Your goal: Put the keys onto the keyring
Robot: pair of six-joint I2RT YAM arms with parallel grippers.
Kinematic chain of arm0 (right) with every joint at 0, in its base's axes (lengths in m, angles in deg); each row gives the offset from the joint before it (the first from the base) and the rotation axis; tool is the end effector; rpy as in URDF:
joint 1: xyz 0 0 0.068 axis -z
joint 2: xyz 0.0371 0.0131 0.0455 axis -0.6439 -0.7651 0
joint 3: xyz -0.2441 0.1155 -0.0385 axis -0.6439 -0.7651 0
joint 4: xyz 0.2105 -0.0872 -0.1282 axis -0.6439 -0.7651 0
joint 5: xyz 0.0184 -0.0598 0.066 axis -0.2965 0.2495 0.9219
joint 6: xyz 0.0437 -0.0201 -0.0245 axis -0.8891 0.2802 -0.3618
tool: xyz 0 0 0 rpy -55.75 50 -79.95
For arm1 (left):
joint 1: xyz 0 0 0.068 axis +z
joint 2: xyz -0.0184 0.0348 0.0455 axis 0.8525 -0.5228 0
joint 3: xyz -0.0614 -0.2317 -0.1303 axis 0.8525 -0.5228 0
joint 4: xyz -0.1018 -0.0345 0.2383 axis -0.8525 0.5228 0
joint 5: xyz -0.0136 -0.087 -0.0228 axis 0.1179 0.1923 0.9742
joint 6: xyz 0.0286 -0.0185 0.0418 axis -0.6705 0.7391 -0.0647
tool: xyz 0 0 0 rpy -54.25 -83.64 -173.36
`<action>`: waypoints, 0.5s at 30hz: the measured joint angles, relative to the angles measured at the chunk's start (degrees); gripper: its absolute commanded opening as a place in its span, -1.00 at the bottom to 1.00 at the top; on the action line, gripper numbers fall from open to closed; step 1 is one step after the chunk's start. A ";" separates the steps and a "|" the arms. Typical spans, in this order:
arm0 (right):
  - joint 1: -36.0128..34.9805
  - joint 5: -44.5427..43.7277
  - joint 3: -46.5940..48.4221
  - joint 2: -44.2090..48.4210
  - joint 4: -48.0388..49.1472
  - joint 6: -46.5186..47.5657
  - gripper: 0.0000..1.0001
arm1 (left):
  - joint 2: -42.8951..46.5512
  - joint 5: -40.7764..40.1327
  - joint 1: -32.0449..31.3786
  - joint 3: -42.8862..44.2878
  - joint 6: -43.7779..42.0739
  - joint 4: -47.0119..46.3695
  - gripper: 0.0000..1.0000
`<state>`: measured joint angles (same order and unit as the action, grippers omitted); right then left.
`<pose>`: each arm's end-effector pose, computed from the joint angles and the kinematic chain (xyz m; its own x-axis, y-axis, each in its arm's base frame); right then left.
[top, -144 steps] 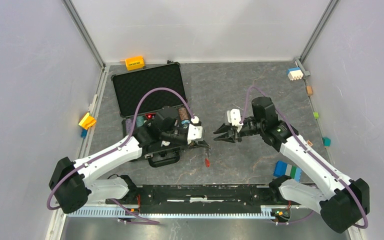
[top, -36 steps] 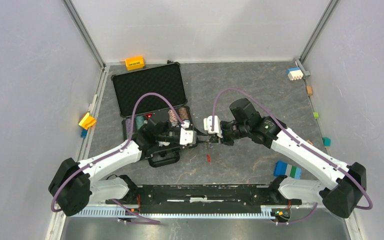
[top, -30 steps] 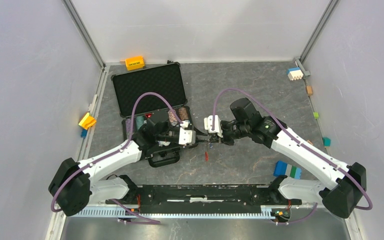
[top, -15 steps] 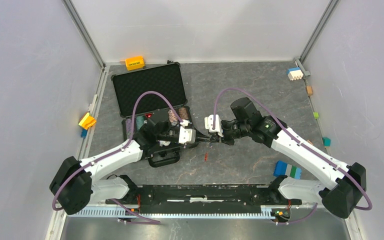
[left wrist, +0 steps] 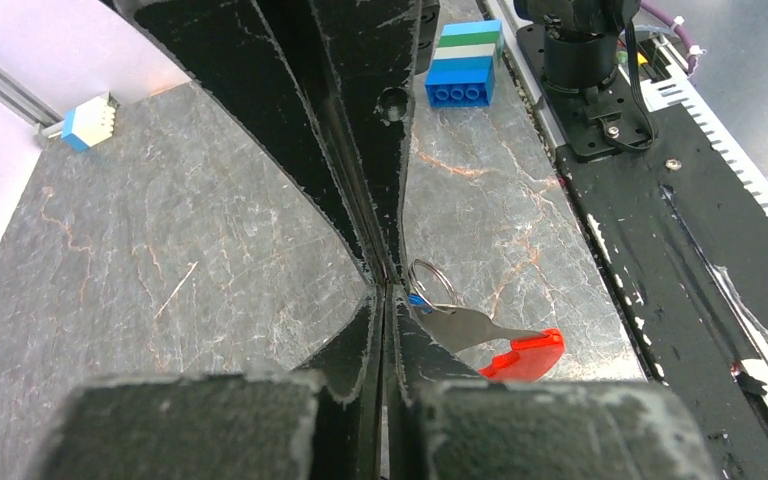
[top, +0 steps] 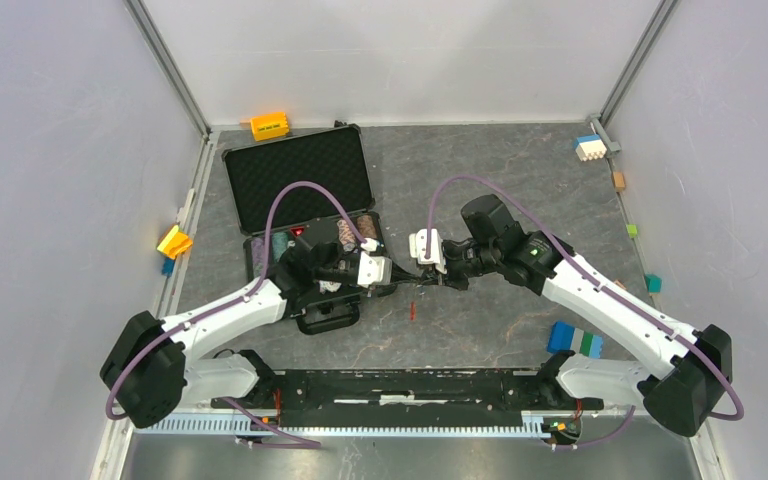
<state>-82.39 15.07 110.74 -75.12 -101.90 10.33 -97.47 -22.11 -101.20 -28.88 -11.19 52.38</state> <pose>0.1645 0.1781 0.3074 0.1027 -0.5570 -0.8241 -0.9940 -0.0261 -0.1063 0.1692 -0.1940 0.2638 0.3446 0.0934 -0.9341 0.9355 -0.1173 0.3334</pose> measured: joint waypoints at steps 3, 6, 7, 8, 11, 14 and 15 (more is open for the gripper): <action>0.20 0.22 0.00 0.00 0.02 -0.13 -0.39 | 0.00 -0.15 0.00 0.00 1.11 -0.15 -0.96; 0.76 0.83 -0.13 0.02 0.92 -0.20 -0.22 | 0.00 -0.20 0.22 -0.11 3.76 -1.11 -0.95; 1.05 1.18 -0.33 0.11 1.27 -0.22 -0.18 | 0.02 -0.17 0.28 -0.33 5.11 -2.25 -0.96; 1.38 1.49 -0.57 0.22 1.55 -0.20 -0.15 | 0.04 -0.13 0.44 -0.63 6.54 -3.54 -0.96; 2.75 3.17 -0.94 0.37 1.70 -0.17 -0.10 | 0.04 0.02 0.70 -1.68 10.14 -7.17 -0.95; 4.44 5.60 -0.94 0.59 1.70 -0.17 -0.19 | 0.07 0.44 0.87 -2.69 12.85 -10.91 -0.96; 4.85 6.23 -0.94 0.74 1.70 -0.17 -0.23 | 0.13 0.57 0.90 -3.15 13.53 -12.20 -0.96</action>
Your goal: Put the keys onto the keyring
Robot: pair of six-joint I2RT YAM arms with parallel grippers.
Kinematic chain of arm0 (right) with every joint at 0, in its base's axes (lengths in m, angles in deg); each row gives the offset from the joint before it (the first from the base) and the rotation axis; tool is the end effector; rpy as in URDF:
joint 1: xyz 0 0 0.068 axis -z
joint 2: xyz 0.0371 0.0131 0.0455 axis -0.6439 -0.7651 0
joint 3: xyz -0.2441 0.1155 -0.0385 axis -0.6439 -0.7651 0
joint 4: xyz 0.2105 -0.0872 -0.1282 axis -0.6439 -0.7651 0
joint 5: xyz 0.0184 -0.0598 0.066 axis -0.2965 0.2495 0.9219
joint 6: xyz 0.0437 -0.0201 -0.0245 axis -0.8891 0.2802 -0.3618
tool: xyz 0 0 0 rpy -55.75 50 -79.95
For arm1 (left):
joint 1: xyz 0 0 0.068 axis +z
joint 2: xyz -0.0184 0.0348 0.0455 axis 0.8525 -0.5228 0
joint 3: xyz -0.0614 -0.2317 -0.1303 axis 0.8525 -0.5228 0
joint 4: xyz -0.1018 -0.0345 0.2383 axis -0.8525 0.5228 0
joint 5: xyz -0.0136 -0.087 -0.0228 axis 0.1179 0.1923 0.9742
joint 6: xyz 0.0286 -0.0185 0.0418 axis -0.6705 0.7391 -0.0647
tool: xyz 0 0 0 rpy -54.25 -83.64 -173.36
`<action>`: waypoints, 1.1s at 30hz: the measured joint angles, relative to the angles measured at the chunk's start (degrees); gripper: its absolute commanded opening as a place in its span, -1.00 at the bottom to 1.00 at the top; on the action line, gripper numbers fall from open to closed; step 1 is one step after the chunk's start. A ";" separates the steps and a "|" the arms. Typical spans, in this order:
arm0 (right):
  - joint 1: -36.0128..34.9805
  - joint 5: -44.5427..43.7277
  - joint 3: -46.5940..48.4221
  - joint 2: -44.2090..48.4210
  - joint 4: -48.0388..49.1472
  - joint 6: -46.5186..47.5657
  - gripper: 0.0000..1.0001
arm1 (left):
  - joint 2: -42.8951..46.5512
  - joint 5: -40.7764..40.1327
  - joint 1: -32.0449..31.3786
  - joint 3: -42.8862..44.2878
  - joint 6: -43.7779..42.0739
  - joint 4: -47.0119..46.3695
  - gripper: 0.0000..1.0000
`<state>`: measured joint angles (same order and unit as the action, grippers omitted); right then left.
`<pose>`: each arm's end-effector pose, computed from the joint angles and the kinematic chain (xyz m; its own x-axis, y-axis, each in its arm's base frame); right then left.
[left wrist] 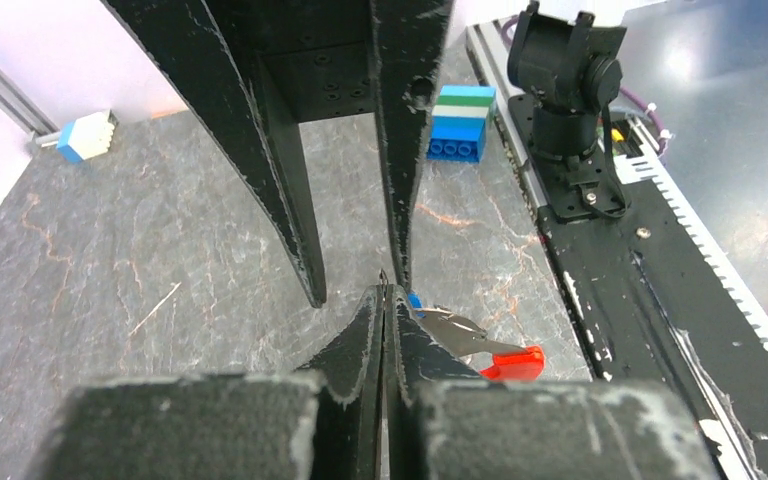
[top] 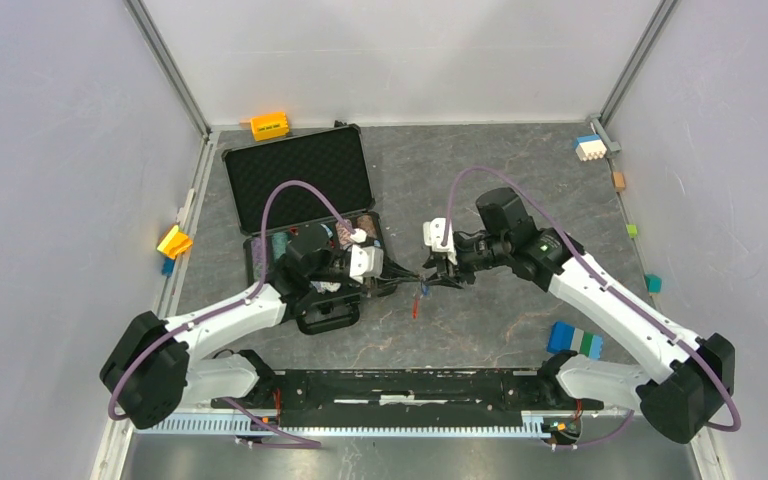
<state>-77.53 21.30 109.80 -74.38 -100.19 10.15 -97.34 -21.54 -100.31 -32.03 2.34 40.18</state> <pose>0.1747 0.1640 0.3088 0.0741 -0.4954 -0.8655 -0.9969 -0.0128 -0.0781 0.1697 -0.1894 0.2663 0.2314 0.0125 -0.9728 0.9708 -0.0684 0.2300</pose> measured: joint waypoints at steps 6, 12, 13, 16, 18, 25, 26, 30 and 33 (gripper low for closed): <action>1.75 3.54 -0.04 1.29 0.04 0.00 -0.38 | 0.22 0.92 0.11 -2.10 3.23 -5.60 -0.96; 2.38 5.70 -0.87 1.33 -0.11 0.55 -0.75 | 0.31 0.96 0.15 -2.34 5.25 -8.55 -0.96; 2.40 5.90 -1.01 1.33 -0.15 0.70 -0.77 | 0.31 0.98 0.24 -2.36 5.35 -9.05 -0.95; 2.58 6.82 -1.53 1.33 -0.26 1.18 -0.78 | 0.31 1.20 0.31 -2.47 5.95 -10.19 -0.96; 2.64 7.10 -1.75 1.33 -0.35 1.29 -0.78 | 0.31 1.33 0.35 -2.71 6.34 -10.86 -0.95; 2.64 8.92 -1.86 1.11 -0.35 1.46 -0.87 | 0.02 2.84 0.35 -3.32 8.04 -14.21 -0.96; 2.64 9.18 -1.86 0.96 -0.35 1.49 -0.90 | -0.02 3.06 0.35 -3.41 8.31 -14.73 -0.96; 2.64 10.16 -1.88 0.35 -0.35 1.53 -0.96 | -0.13 4.33 0.50 -3.82 8.68 -15.89 -0.96; 2.64 10.54 -1.97 0.26 -0.37 1.60 -1.00 | -0.15 5.14 0.57 -3.85 8.68 -16.06 -0.95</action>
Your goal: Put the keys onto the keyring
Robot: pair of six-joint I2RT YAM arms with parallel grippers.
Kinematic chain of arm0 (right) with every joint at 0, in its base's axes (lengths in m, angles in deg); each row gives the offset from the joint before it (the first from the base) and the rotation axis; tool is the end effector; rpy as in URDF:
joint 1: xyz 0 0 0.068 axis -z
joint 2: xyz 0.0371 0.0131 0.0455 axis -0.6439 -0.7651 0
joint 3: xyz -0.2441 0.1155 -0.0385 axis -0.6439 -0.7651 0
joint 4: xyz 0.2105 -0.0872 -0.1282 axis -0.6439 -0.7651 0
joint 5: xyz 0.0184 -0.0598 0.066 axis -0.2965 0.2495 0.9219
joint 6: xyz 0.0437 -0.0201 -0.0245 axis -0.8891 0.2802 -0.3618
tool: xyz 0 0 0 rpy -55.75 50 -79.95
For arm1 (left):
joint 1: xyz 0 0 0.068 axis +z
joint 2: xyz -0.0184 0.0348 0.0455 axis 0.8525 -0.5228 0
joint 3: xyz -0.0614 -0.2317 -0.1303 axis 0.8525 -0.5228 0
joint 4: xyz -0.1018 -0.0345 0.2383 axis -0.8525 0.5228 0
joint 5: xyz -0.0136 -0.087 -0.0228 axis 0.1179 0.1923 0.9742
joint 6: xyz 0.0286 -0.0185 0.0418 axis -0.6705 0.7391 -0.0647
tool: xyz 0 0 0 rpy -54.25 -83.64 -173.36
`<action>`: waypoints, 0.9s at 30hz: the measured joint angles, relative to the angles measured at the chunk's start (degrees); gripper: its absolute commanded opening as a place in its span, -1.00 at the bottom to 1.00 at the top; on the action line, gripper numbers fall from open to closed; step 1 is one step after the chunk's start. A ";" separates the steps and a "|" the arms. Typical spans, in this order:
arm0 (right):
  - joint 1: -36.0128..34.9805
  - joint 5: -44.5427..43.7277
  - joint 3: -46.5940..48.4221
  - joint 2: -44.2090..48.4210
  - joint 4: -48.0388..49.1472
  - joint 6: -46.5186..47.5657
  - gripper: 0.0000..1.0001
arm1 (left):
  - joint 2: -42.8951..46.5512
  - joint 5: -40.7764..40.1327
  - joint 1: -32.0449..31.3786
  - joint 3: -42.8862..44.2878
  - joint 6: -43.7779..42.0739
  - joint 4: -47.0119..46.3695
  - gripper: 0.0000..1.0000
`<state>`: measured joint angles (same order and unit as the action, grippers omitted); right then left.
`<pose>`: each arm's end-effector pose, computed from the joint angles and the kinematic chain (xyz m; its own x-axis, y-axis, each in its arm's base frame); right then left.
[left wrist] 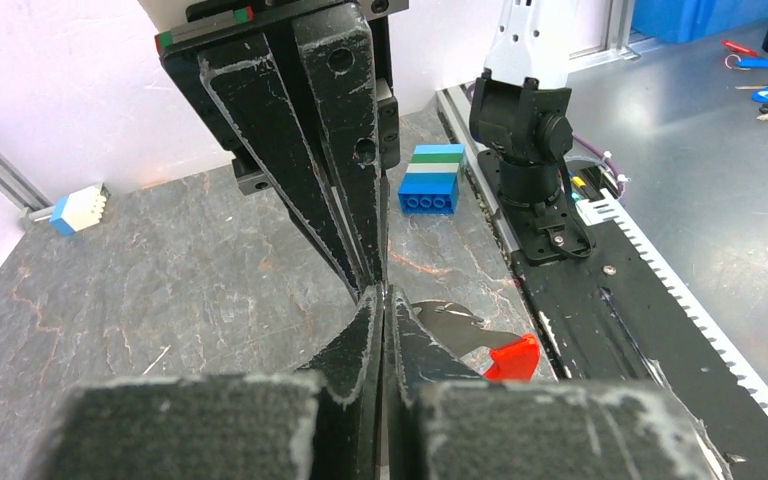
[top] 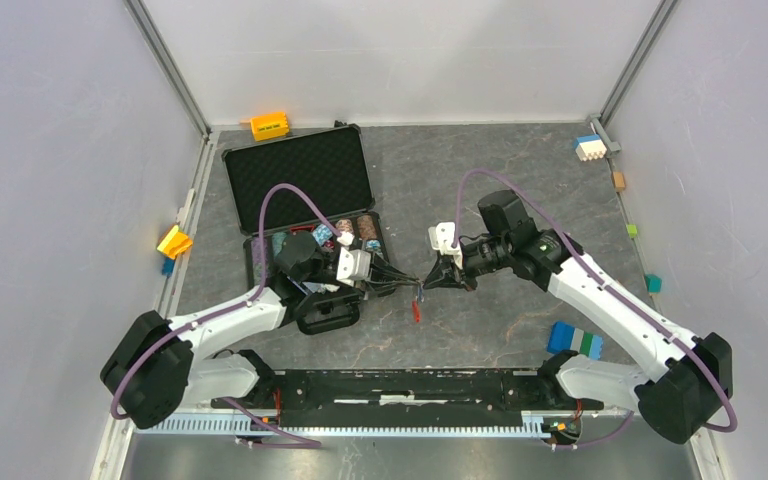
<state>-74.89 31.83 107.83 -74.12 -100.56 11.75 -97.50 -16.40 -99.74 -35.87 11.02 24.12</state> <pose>0.1742 0.1557 0.3015 0.0509 -0.4172 -0.9074 -0.9939 -0.1103 -0.0050 0.1630 -0.1827 0.2700 0.2366 -0.1235 -0.9637 0.9602 -0.1215 0.2513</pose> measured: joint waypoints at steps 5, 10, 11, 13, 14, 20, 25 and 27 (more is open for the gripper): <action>0.00 0.90 -0.26 -0.42 0.04 0.11 -1.00 | -0.26 0.76 0.04 0.00 0.00 -0.48 -0.96; 0.00 1.55 -0.66 -1.14 0.39 0.02 -0.99 | -0.68 1.51 0.04 0.00 0.17 -0.68 -0.95; -0.02 1.66 -0.68 -1.29 0.46 -0.11 -0.94 | -0.74 1.64 0.04 0.00 0.28 -0.79 -0.95; -0.07 1.86 -0.68 -1.51 0.79 -0.22 -0.81 | -0.83 1.73 0.04 0.00 0.46 -0.94 -0.96; -0.09 1.95 -0.68 -1.62 0.94 -0.35 -0.73 | -0.83 1.73 0.04 0.00 0.50 -1.01 -0.95; -0.33 1.92 -0.68 -1.60 1.25 0.09 -0.16 | -0.85 1.86 0.04 -0.02 0.68 -1.11 -0.95; -0.33 1.05 -0.70 0.48 1.01 1.75 -0.14 | -0.85 1.95 0.09 -0.31 0.81 -1.14 -0.95; -0.33 0.98 -0.76 2.32 0.81 2.45 -0.17 | -0.85 1.92 0.20 -0.31 1.18 -1.40 -0.95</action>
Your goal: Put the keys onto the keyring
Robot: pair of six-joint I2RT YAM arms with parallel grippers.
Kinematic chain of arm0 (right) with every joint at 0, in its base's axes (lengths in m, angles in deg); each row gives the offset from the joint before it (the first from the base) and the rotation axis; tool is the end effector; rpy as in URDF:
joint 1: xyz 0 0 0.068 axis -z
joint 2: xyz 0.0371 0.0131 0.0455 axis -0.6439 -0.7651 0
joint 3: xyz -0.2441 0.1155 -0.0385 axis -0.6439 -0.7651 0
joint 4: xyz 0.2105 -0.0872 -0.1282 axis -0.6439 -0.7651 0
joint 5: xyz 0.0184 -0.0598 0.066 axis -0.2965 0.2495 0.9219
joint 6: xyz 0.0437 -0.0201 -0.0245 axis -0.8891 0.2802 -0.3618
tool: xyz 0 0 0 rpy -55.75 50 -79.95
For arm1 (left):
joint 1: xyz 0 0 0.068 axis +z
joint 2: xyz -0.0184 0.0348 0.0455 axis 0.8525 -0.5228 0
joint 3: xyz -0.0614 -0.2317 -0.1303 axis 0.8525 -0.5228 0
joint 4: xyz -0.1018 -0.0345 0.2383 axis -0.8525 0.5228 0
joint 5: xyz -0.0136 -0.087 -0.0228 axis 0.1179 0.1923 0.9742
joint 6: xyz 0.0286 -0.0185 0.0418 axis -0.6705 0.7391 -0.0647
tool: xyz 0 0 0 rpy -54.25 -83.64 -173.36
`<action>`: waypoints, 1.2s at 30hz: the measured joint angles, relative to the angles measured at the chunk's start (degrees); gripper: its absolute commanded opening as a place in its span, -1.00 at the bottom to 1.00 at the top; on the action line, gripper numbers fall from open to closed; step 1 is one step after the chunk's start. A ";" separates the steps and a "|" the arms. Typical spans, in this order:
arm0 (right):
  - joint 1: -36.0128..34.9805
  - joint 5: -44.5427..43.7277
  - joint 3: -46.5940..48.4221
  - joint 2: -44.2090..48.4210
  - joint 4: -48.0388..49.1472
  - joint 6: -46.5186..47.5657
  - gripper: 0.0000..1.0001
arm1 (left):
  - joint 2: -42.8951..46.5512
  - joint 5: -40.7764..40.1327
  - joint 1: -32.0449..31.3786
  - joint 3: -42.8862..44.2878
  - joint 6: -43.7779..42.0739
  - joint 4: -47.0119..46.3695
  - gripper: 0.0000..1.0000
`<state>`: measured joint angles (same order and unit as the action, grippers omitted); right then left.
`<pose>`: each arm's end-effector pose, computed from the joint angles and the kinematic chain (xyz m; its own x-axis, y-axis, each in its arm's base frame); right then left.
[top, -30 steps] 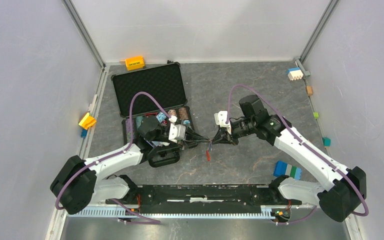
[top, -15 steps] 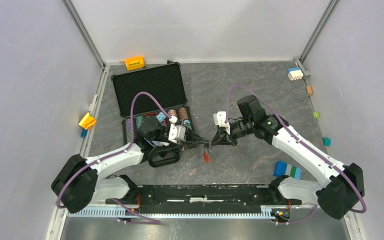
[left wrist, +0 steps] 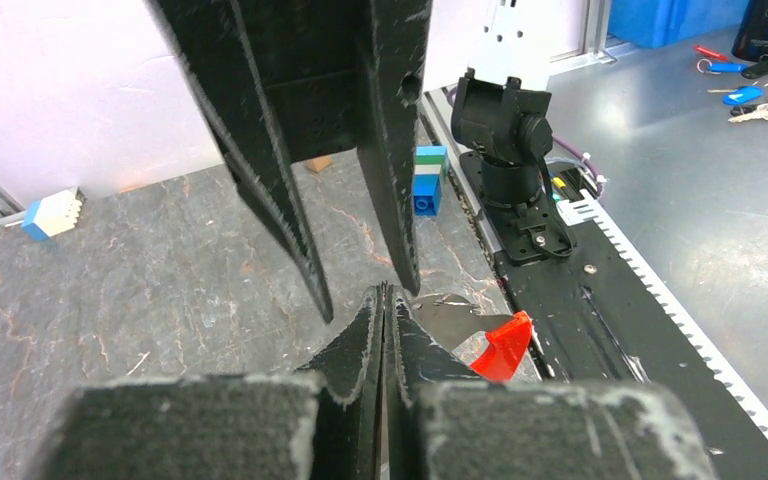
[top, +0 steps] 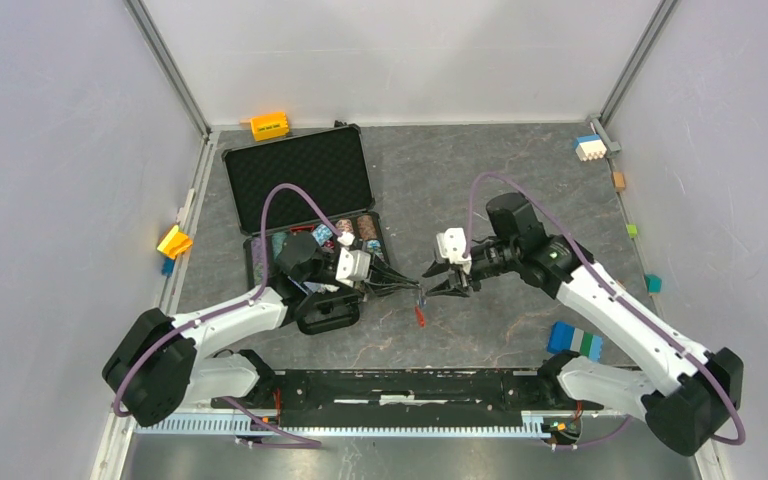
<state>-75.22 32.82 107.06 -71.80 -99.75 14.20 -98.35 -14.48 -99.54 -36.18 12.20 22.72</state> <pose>0.1667 0.1525 0.3069 0.1252 -0.3798 -0.9166 -0.9867 -0.1443 -0.0750 0.1635 -0.1829 0.2670 0.2198 -0.1260 -0.9674 0.9592 -0.1528 0.2378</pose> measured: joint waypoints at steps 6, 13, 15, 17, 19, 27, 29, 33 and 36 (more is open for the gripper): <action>0.00 0.44 -1.49 4.98 1.09 0.35 -0.22 | -0.37 -0.22 0.17 -0.02 2.82 -2.49 -0.96; 0.00 0.52 -2.67 4.85 3.63 -1.44 -0.37 | -1.36 -0.26 0.17 -0.02 5.18 -4.00 -0.96; 0.00 0.35 -2.75 4.83 4.76 -2.36 -0.42 | -1.36 -0.26 0.17 0.00 5.51 -4.07 -0.96; 0.00 0.31 -2.75 4.83 5.75 -3.10 -0.44 | -1.38 -0.26 0.17 -0.02 5.75 -4.22 -0.96; 0.00 0.28 -2.75 4.81 6.51 -3.58 -0.47 | -1.38 -0.28 0.17 -0.02 5.92 -4.46 -0.96; 0.00 0.35 -3.89 4.48 8.52 -5.03 -0.52 | -1.86 -0.74 0.22 -0.02 7.54 -5.29 -0.96; 0.00 0.35 -4.17 4.48 8.79 -5.22 -0.55 | -1.86 -0.87 0.22 -0.02 7.63 -5.31 -0.96; 0.00 0.39 -4.44 4.44 9.14 -5.66 -0.61 | -1.88 -1.29 0.22 -0.02 7.67 -5.35 -0.96; 0.00 0.39 -4.57 4.44 9.57 -6.03 -0.65 | -1.90 -1.55 0.22 -0.02 7.69 -5.46 -0.95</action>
<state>-75.22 33.21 102.50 -67.36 -90.18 8.16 -100.25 -16.03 -99.32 -36.20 19.89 17.26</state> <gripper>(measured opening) 0.199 0.028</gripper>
